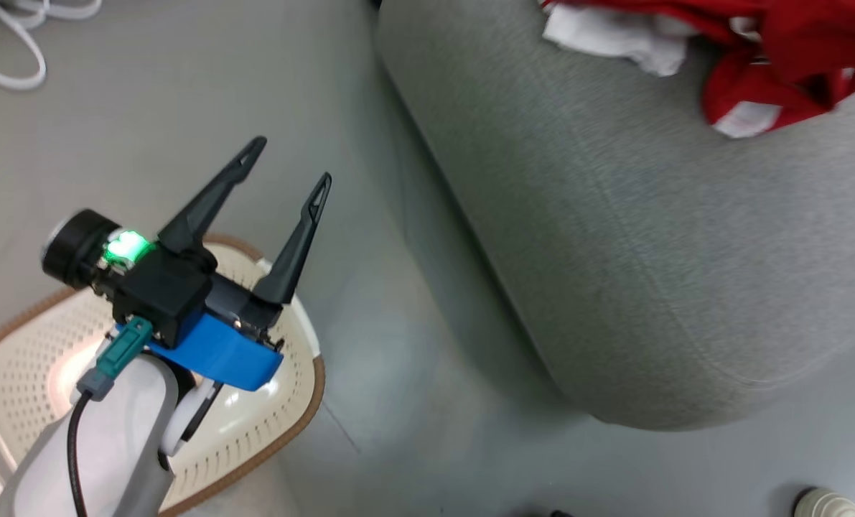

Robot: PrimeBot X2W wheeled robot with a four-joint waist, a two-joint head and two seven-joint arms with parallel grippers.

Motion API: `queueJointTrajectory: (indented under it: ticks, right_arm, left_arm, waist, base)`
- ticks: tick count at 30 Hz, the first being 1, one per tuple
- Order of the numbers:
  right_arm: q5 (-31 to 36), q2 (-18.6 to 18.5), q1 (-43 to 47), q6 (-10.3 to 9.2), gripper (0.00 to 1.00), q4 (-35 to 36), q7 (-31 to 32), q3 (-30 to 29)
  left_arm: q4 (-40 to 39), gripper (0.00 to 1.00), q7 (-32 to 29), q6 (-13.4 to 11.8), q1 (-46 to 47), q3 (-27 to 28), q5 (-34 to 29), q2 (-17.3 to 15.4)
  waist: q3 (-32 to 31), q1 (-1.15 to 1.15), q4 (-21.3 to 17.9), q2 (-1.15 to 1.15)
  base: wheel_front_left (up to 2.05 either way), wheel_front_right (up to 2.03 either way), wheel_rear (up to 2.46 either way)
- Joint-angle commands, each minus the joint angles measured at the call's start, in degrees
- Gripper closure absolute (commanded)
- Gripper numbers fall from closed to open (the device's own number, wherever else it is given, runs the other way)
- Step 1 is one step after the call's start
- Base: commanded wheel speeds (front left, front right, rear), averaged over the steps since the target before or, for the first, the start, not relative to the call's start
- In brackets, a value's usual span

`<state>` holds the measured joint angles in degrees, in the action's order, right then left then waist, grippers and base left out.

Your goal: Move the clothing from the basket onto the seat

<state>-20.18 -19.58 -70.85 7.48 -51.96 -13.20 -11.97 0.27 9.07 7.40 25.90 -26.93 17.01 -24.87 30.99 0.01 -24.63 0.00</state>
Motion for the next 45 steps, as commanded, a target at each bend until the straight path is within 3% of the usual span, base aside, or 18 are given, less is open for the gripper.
queueJointTrajectory:
  ticks: [1, 7, 16, 17, 18, 19, 25, 34, 45]
  right_arm:
    - [0.4, 0.1, -0.3, 0.03, 1.0, -0.5, -0.3, -0.2]
    - [3.0, -1.3, 3.7, 0.02, 1.0, -1.6, -1.5, -4.9]
    - [8.5, 0.4, 6.8, 0.02, 1.0, -3.4, -2.0, -10.2]
    - [9.2, 0.5, 6.9, 0.02, 0.8, -3.3, -2.0, -10.2]
    - [9.8, 0.7, 7.1, 0.02, 0.51, -3.2, -2.1, -10.2]
    - [10.1, 1.0, 7.4, 0.02, 0.0, -3.2, -2.1, -10.1]
    - [13.3, 1.9, 10.6, 0.02, 0.0, -3.1, -2.1, -7.7]
    - [14.9, 2.6, 20.6, 0.02, 0.0, -0.8, -2.0, -2.9]
    - [14.2, 7.9, 36.4, 0.02, 0.0, 11.0, -0.4, 3.6]
  left_arm:
    - [-0.5, 0.0, 0.0, 0.1, 1.2, 0.0, -0.2, -0.3]
    - [-3.6, 0.0, 0.1, 0.1, 4.8, -1.3, -1.0, -0.7]
    - [-1.4, 0.0, 2.3, -0.3, 6.2, -2.3, -0.5, 1.2]
    - [-1.0, 0.0, 2.6, -0.3, 6.0, -2.3, -0.3, 1.4]
    - [-0.4, 0.0, 2.9, -0.3, 5.7, -2.3, 0.0, 1.7]
    - [0.2, 0.0, 3.2, -0.3, 5.5, -2.3, 0.3, 1.9]
    - [4.6, 0.0, 5.2, -0.2, 3.2, -2.5, 2.3, 3.9]
    - [11.6, 0.0, 6.1, -0.6, -4.5, 0.3, 5.4, 9.5]
    - [15.1, 0.0, 6.2, -0.4, -16.3, 8.7, 6.9, 13.4]
  waist:
    - [7.1, -0.01, 4.5, 0.0]
    - [11.9, -0.01, 8.0, 0.0]
    - [11.6, -0.01, 10.4, 0.0]
    - [11.2, -0.01, 10.5, 0.0]
    - [10.7, -0.01, 10.6, 0.0]
    - [10.1, -0.01, 10.7, 0.0]
    - [3.7, -0.01, 11.5, 0.0]
    - [-11.8, -0.01, 15.1, 0.0]
    - [-25.3, -0.01, 20.0, 0.0]
  base:
    - [0.0, 0.0, 0.0]
    - [0.0, 0.0, 0.0]
    - [0.0, 0.0, 0.0]
    - [0.0, 0.0, 0.0]
    - [0.0, 0.0, 0.0]
    - [0.0, 0.0, 0.0]
    - [0.0, 0.0, 0.0]
    - [0.0, 0.0, 0.0]
    - [0.0, 0.0, 0.0]
